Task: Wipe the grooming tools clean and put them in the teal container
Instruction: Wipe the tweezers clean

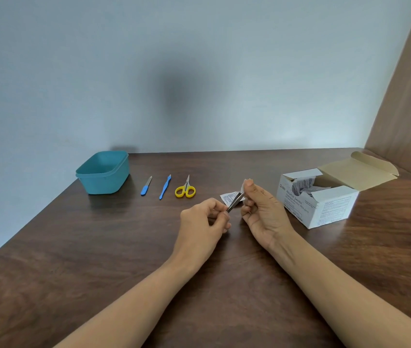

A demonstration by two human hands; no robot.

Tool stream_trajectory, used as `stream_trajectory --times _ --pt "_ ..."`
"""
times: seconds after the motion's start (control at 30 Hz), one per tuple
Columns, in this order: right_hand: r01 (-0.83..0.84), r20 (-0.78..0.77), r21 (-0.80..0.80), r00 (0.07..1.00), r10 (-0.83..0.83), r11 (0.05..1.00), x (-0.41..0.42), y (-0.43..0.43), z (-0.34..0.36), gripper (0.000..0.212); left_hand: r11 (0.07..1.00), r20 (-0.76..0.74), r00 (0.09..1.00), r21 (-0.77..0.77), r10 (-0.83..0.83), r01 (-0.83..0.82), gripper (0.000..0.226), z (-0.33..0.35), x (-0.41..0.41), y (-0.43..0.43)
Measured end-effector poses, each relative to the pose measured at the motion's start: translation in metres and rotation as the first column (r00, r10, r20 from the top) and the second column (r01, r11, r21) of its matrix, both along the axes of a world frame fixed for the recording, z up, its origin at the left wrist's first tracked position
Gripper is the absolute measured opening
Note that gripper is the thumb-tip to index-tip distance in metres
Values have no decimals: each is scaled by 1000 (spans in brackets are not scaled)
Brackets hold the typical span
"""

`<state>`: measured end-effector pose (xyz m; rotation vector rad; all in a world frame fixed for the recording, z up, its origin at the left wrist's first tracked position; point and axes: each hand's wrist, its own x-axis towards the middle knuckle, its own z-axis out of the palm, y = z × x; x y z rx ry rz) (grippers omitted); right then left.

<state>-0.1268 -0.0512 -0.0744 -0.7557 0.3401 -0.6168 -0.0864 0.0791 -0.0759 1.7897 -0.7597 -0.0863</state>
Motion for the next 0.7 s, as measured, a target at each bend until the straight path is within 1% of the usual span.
stream_trajectory --times 0.1,0.2,0.3,0.37,0.5,0.63,0.7 --pt "-2 -9 10 1000 2 1000 0 -2 -2 8 1000 8 1000 -2 7 -7 10 0 -1 0" --pt "-27 -5 -11 1000 27 1000 -1 -2 -1 9 1000 16 1000 -6 15 -15 10 0 -1 0" --pt "-30 9 -28 1000 30 999 -1 -2 0 21 1000 19 1000 -7 18 -18 11 -1 0 1" --pt "-28 13 -24 1000 28 999 -1 -1 -1 23 1000 16 1000 -11 14 -14 10 -1 0 0" --pt "-6 9 -12 1000 6 1000 -1 -1 0 20 1000 26 1000 -6 6 -6 9 0 0 0" --pt "15 -17 1 1000 -15 1000 1 -3 -2 11 1000 41 999 -8 0 1 8 -1 0 1" --pt "11 -17 17 1000 -11 1000 1 -4 -3 10 1000 53 999 -7 5 -5 8 -1 0 0"
